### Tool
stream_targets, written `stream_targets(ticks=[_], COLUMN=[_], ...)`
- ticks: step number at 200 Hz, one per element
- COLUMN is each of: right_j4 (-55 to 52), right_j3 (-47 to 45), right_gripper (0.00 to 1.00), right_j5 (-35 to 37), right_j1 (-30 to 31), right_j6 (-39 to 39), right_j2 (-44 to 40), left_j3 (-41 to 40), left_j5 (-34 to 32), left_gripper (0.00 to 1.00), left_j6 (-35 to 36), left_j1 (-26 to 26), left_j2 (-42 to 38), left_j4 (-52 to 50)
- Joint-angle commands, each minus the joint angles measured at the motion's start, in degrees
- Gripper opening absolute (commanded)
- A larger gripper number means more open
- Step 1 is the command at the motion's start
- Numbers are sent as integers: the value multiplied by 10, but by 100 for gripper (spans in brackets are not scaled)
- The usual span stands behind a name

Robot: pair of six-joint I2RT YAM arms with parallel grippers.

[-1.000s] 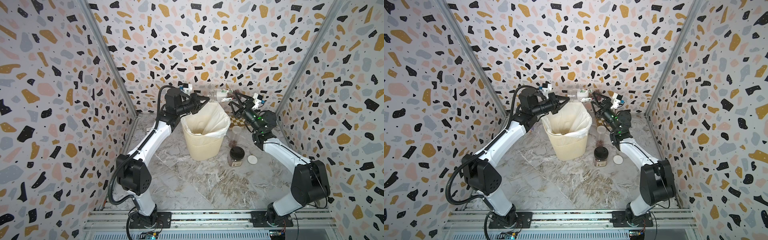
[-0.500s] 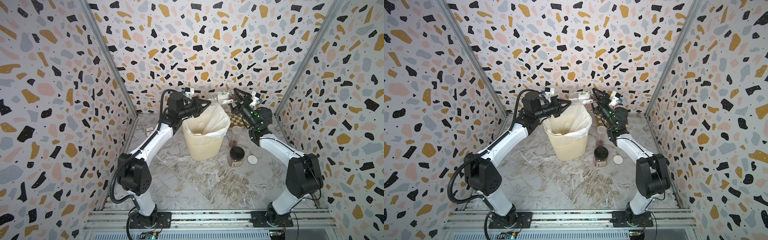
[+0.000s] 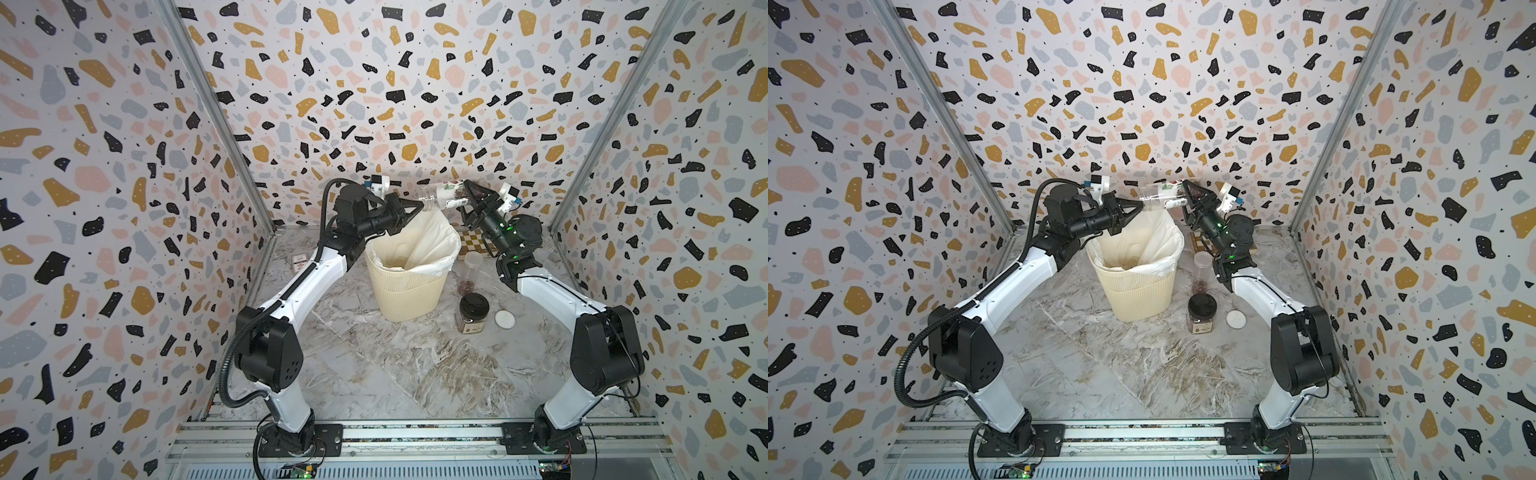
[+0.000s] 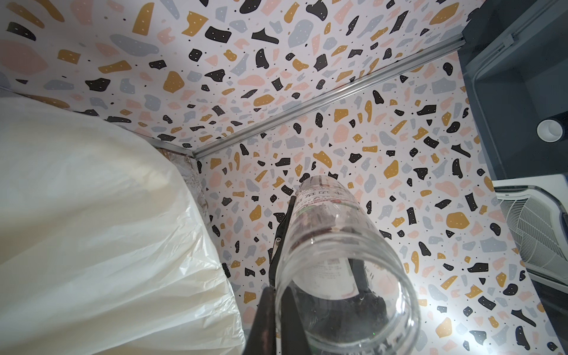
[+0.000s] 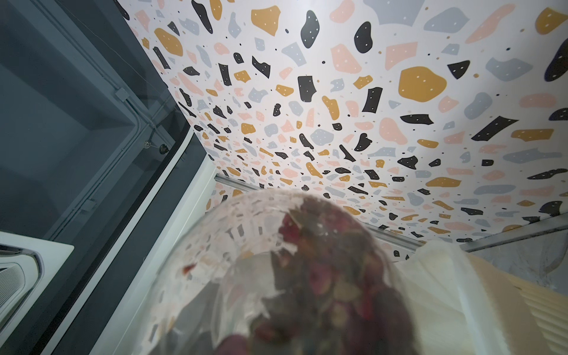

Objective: Empty the moldy dried flower tea in the jars
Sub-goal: Pour the moldy dried flower tea into the trash bin.

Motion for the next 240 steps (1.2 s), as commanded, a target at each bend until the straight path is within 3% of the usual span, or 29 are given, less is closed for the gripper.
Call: stream_targets(ticks=[1,5,19,40,49,81,144,190,240], right_j4=[1,0,-8,-38,-52,-163,-444,-559,-665], right_j3=[19,18,14,13,14,39,191,291,383], right_gripper=[57,57,57,57,57,57,57,56,55], right_j5=[0,0,-1,-11,-20,-37,-22,26,143], right_j1=[2,1,-4,-17,-23,-27,18,60,126], right_j6=[-19,-22,-34,-59,-74,-193,-486,-620,-830], right_j2=[-9,-9,-11,-17,-18,-29,-2,31,60], left_j3=[-6,-5,-4,12,9,-19,-46,-124,-164], left_j5=[23,25,32,27,16,12,33,65,60], left_gripper=[0,0,33,68,75,76,76,75,75], left_j6=[1,1,6,60,80,92,169,154,213], left_j1=[-4,-4,-3,5,11,51,128,192,215], left_j2=[-24,-25,-27,-39,-51,-92,-158,-198,-240], left_j4=[29,29,21,-63,-93,-114,-205,-181,-245])
